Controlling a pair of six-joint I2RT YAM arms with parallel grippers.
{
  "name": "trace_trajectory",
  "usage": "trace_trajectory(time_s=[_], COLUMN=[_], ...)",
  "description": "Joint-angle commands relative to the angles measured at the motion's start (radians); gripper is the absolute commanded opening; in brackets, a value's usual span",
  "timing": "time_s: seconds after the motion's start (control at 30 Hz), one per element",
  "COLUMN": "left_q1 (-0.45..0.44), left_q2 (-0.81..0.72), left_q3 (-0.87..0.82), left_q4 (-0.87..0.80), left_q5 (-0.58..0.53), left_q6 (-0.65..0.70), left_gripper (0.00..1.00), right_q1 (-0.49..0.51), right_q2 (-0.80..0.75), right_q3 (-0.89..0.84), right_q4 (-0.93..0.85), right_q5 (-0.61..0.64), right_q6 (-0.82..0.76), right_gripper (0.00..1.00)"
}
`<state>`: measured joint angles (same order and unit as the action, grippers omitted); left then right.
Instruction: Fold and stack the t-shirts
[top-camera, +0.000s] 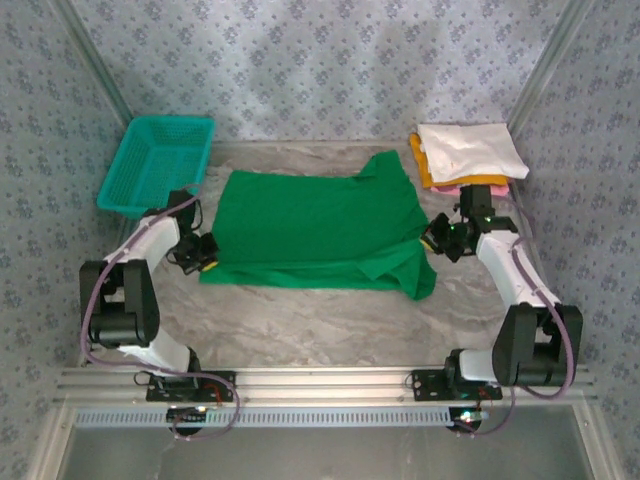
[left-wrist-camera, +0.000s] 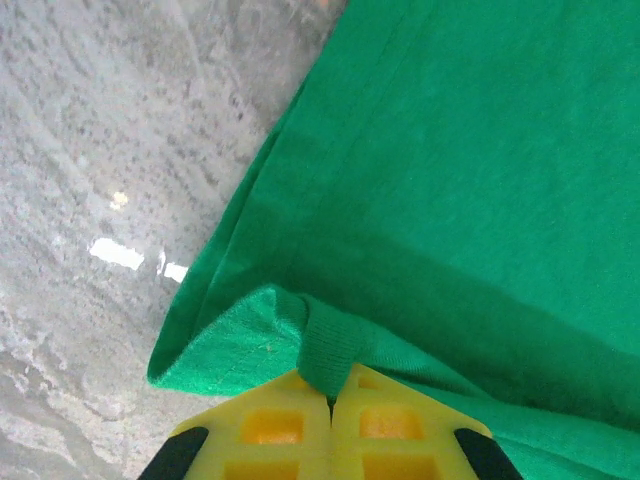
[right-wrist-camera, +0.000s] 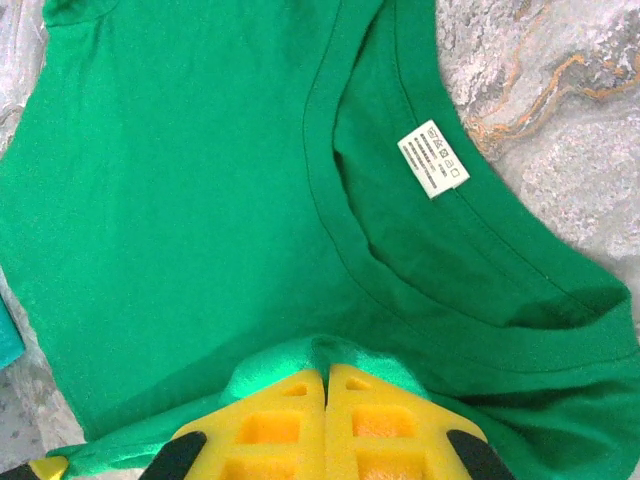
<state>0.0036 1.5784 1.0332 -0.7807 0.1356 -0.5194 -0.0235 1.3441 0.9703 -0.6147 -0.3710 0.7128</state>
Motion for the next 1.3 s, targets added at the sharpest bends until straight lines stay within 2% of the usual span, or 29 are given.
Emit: trace_trajectory(time_s=[0.0, 0.83, 0.87, 0.93, 0.97, 1.03, 1.07, 1.1, 1.13, 1.17, 1.2, 1.27], left_q1=[0.009, 0.006, 0.007, 0.007, 0.007, 0.006, 0.007, 0.007, 0.006, 0.002, -0.005, -0.031], left_q2=[0.02, 0.155, 0.159, 0.167, 0.169, 0.166, 0.16, 0.15, 0.139, 0.123, 0.106, 0.074], left_q3=[0.041, 0.176, 0.183, 0.202, 0.214, 0.24, 0.259, 0.272, 0.282, 0.288, 0.292, 0.296], left_q4=[0.007, -0.016, -0.012, -0.012, -0.01, -0.006, -0.001, 0.007, 0.016, 0.027, 0.032, 0.03], left_q5=[0.004, -0.005, -0.005, -0.017, -0.028, -0.058, -0.074, -0.086, -0.09, -0.092, -0.099, -0.122], left_q6=[0.019, 0.061, 0.062, 0.062, 0.062, 0.059, 0.052, 0.042, 0.037, 0.03, 0.027, 0.038], left_gripper=[0.0, 0.01, 0.06, 0.34, 0.4, 0.48, 0.54, 0.62, 0.63, 0.63, 0.63, 0.63], right_q1=[0.005, 0.008, 0.008, 0.005, 0.002, -0.006, -0.01, -0.013, -0.015, -0.016, -0.018, -0.012], right_q2=[0.029, 0.168, 0.182, 0.204, 0.218, 0.254, 0.276, 0.303, 0.327, 0.358, 0.375, 0.375], right_q3=[0.033, 0.151, 0.161, 0.179, 0.196, 0.26, 0.288, 0.333, 0.386, 0.444, 0.489, 0.536], right_q4=[0.009, 0.078, 0.078, 0.096, 0.102, 0.115, 0.142, 0.133, 0.118, 0.097, 0.09, 0.103], right_q5=[0.017, 0.031, 0.026, 0.02, 0.021, 0.014, 0.009, 0.006, -0.006, -0.034, -0.053, -0.058], right_q6=[-0.017, -0.012, -0.01, -0.001, 0.002, -0.003, -0.007, -0.011, -0.024, -0.04, -0.044, -0.046], right_gripper=[0.0, 0.0, 0.0, 0.0, 0.08, 0.13, 0.21, 0.34, 0.36, 0.26, 0.24, 0.41])
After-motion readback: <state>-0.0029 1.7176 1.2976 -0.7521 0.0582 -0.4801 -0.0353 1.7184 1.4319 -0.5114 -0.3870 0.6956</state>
